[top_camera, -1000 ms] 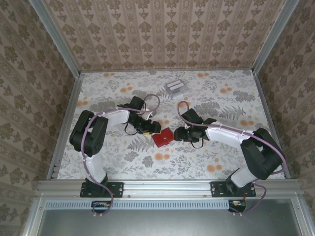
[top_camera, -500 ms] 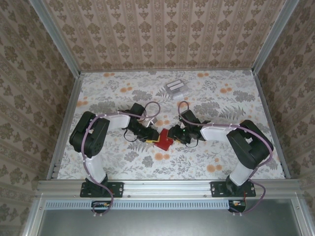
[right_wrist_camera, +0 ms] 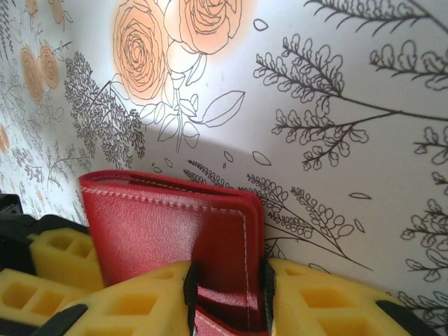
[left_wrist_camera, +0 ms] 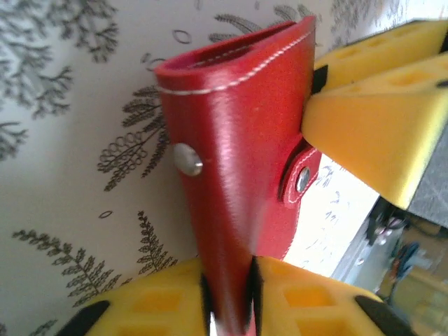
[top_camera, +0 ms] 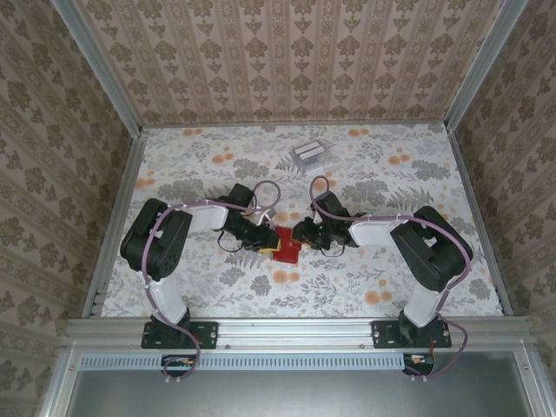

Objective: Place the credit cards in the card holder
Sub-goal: Pick up the card holder from the center of the table, then open the button on the card holder.

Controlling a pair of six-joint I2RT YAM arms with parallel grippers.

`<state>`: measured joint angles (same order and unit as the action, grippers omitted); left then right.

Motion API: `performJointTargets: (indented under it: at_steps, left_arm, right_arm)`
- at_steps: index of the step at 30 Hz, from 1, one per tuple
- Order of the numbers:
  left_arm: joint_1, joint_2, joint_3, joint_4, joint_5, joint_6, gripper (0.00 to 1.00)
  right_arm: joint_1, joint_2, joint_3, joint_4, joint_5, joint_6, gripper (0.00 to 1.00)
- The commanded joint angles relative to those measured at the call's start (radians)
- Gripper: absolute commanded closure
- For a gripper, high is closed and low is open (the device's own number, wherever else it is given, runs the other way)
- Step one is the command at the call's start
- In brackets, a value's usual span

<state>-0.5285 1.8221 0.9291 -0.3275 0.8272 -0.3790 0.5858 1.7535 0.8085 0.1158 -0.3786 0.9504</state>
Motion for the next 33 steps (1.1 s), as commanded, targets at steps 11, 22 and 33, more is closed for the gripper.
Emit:
performJointTargets:
  at_steps: [11, 22, 33]
  left_arm:
    - [0.041, -0.126, -0.077, 0.12, 0.056, -0.159, 1.0]
    - [0.027, -0.167, -0.086, 0.179, 0.099, -0.239, 1.0]
    - [0.023, -0.179, -0.099, 0.185, 0.104, -0.239, 1.0]
  right_arm:
    - [0.039, -0.205, 0.027, -0.29, 0.154, -0.276, 0.53]
    - [0.151, -0.078, 0.206, -0.367, 0.255, -0.325, 0.56]
    - [0.165, 0.009, 0.29, -0.495, 0.417, -0.329, 0.61]
